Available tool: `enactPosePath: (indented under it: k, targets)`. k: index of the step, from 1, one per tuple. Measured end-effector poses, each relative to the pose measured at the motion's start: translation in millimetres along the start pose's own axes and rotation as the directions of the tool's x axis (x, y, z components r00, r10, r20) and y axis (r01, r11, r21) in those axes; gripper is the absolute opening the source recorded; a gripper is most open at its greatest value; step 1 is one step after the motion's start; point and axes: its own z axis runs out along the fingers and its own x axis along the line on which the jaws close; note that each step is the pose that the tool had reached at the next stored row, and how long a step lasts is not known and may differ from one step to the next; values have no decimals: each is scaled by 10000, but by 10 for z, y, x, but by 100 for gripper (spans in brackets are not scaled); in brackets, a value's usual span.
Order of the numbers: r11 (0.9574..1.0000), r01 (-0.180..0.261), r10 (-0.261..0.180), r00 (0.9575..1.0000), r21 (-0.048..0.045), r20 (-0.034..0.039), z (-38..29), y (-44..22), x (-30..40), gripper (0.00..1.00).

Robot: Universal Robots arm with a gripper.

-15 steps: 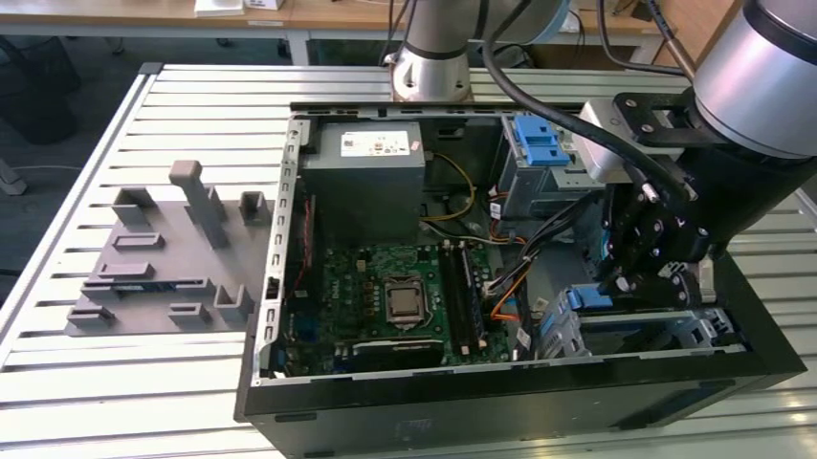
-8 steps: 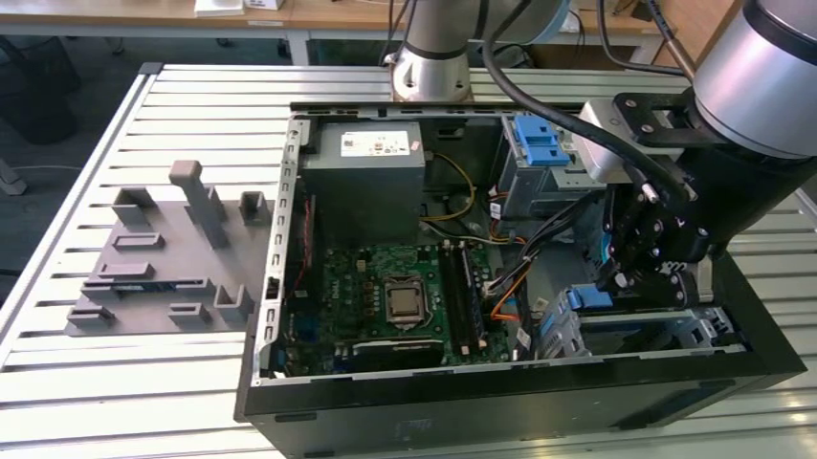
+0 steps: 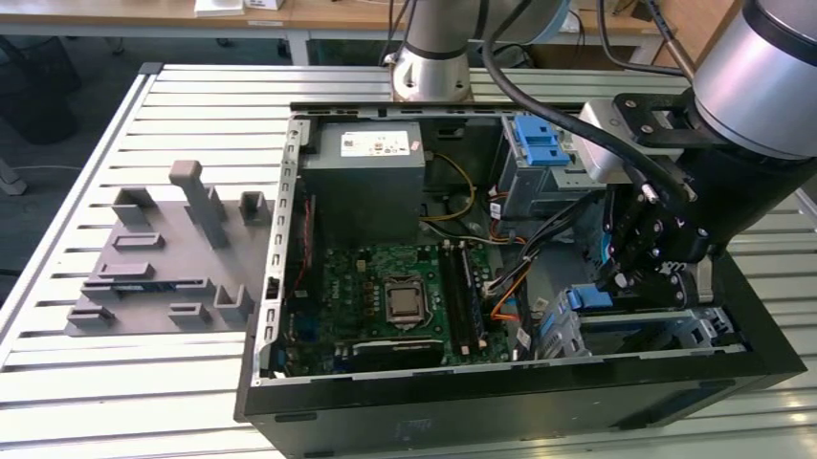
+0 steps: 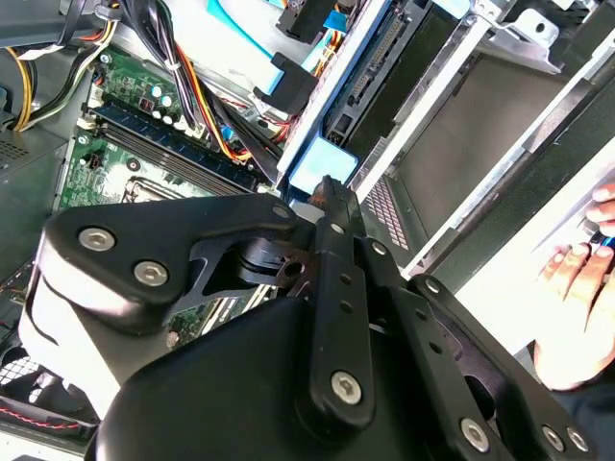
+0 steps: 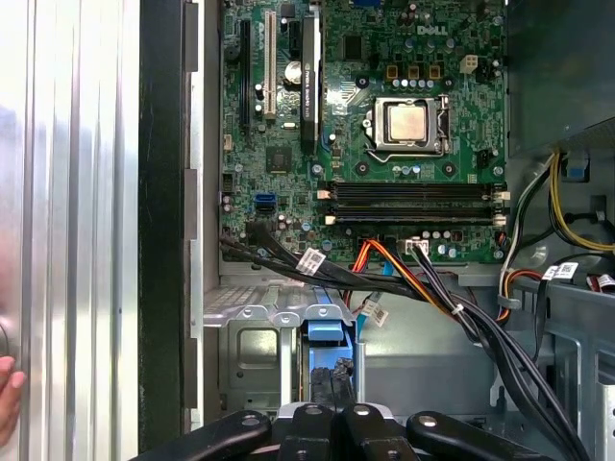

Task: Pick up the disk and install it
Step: 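Insert the first disk wire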

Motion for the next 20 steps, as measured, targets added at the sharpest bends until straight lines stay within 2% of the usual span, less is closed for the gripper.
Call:
enactPosePath:
  k: [6, 15, 20]
  targets:
    - [10000, -1, 1, 10000, 0, 0, 0, -33, 0, 11]
    - [10000, 0, 0, 10000, 0, 0, -2, -153, -15, 11]
    - [10000, -1, 1, 10000, 0, -1, -10, -162, -19, 11]
